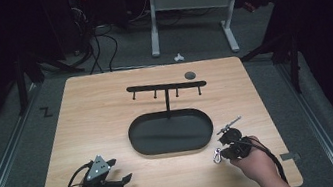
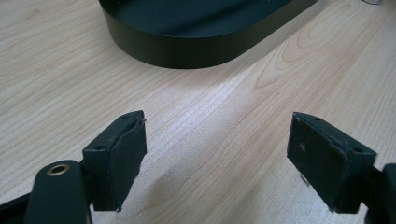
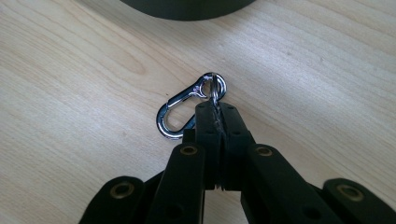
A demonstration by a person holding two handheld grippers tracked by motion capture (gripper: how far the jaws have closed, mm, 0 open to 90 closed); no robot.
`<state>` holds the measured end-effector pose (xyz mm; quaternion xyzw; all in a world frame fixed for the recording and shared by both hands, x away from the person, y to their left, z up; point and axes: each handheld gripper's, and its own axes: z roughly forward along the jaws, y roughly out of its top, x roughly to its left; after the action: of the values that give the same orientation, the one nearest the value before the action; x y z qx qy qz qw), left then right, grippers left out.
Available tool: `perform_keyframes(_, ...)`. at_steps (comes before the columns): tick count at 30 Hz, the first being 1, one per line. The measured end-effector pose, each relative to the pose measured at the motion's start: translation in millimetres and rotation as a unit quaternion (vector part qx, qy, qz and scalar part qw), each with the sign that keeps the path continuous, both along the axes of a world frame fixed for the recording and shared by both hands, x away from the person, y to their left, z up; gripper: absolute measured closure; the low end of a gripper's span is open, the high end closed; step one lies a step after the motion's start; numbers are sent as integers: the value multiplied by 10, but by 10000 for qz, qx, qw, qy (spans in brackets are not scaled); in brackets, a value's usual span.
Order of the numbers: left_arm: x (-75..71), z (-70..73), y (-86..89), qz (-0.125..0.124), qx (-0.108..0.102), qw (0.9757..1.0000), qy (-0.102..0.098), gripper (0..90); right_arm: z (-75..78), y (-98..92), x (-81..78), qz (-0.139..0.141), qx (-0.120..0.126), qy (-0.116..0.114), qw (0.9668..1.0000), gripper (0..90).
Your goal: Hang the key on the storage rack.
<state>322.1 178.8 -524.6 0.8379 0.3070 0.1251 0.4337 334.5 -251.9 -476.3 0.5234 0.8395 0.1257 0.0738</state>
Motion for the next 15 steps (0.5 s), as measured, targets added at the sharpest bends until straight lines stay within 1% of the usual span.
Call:
perform_keyframes(3, 4, -1, -6, -11, 5, 10000, 4, 203, 33, 13, -6, -1, 93, -28, 10000, 885)
perform_keyframes(6, -14, 24, -2, -17, -100, 9999, -110, 204, 99, 16, -12, 8, 208, -58, 9998, 885)
perform_keyframes(8, -22, 36, 6, -4, -148, 9998, -151, 208, 151, 15, -18, 1, 274, -102, 9996, 885)
perform_keyframes(10, -19, 32, 9, -7, -108, 9999, -130, 208, 203, 10, -24, -2, 322, -148, 9994, 886)
perform_keyframes(11, -17, 30, 9, -7, -99, 9999, -123, 208, 219, 11, -28, -28, 361, -132, 9993, 886)
perform_keyframes(15, -13, 26, 6, 9, -107, 9999, -121, 208, 305, 8, -33, -9, 377, -206, 9991, 886)
